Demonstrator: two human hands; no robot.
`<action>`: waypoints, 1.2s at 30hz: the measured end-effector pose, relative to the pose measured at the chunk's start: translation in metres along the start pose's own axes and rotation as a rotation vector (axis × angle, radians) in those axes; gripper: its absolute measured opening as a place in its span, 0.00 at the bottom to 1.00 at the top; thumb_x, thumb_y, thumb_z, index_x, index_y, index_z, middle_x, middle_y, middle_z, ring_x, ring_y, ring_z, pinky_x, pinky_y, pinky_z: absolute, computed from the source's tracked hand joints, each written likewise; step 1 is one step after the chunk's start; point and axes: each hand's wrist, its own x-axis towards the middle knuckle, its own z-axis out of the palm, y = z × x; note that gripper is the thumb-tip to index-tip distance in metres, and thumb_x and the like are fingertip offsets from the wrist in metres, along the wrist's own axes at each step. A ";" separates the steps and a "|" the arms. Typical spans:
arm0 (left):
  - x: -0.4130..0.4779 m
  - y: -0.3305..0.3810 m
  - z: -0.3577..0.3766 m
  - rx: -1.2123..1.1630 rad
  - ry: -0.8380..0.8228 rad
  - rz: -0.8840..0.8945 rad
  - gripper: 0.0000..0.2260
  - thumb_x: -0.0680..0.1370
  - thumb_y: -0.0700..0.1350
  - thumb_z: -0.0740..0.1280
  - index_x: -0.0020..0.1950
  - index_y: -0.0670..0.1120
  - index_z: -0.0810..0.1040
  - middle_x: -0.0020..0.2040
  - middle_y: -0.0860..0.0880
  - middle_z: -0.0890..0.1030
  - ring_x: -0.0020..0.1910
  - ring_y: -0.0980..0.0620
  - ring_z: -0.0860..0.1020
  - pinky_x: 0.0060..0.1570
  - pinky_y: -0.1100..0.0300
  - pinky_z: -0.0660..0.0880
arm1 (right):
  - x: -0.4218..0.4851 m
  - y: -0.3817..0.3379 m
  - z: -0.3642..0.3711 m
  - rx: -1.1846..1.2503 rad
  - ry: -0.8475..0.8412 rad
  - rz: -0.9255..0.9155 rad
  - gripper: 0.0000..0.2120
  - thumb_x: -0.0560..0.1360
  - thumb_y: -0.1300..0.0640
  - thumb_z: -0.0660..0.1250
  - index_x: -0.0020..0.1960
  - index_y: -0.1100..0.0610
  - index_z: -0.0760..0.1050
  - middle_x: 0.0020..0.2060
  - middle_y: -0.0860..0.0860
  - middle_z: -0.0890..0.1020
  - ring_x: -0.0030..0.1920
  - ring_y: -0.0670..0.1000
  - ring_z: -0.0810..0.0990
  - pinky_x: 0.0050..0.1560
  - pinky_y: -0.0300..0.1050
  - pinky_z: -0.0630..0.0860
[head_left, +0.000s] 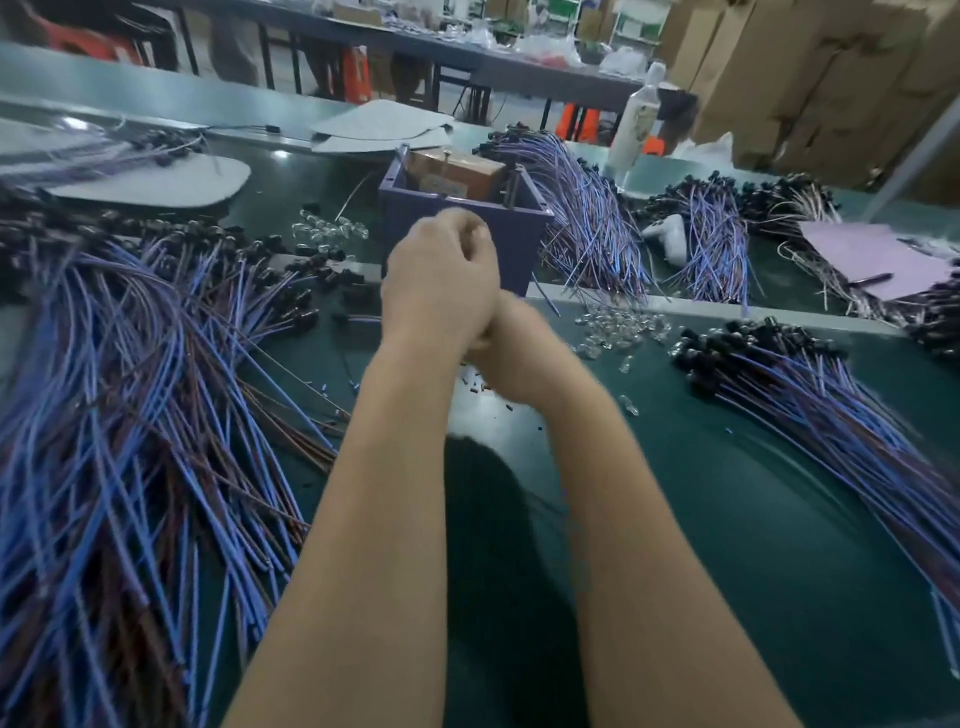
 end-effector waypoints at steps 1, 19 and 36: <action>0.000 0.001 0.003 0.091 -0.112 0.001 0.13 0.81 0.48 0.57 0.58 0.47 0.78 0.56 0.46 0.80 0.58 0.45 0.76 0.60 0.52 0.71 | -0.005 0.003 -0.018 -0.030 0.004 -0.013 0.07 0.74 0.68 0.61 0.45 0.59 0.74 0.37 0.52 0.80 0.42 0.57 0.78 0.42 0.50 0.74; -0.024 0.041 0.019 -0.583 -0.682 -0.139 0.10 0.81 0.40 0.58 0.41 0.45 0.72 0.36 0.45 0.82 0.39 0.48 0.83 0.40 0.58 0.81 | -0.047 0.017 -0.074 1.008 0.371 0.134 0.11 0.81 0.57 0.58 0.51 0.60 0.77 0.39 0.53 0.82 0.36 0.48 0.80 0.37 0.41 0.79; -0.007 -0.009 0.031 -1.270 -0.108 -0.635 0.07 0.82 0.40 0.55 0.49 0.44 0.73 0.44 0.48 0.83 0.25 0.59 0.69 0.25 0.68 0.69 | -0.046 0.033 -0.087 -0.434 -0.015 0.267 0.13 0.80 0.59 0.58 0.52 0.51 0.81 0.29 0.45 0.71 0.26 0.44 0.67 0.23 0.32 0.64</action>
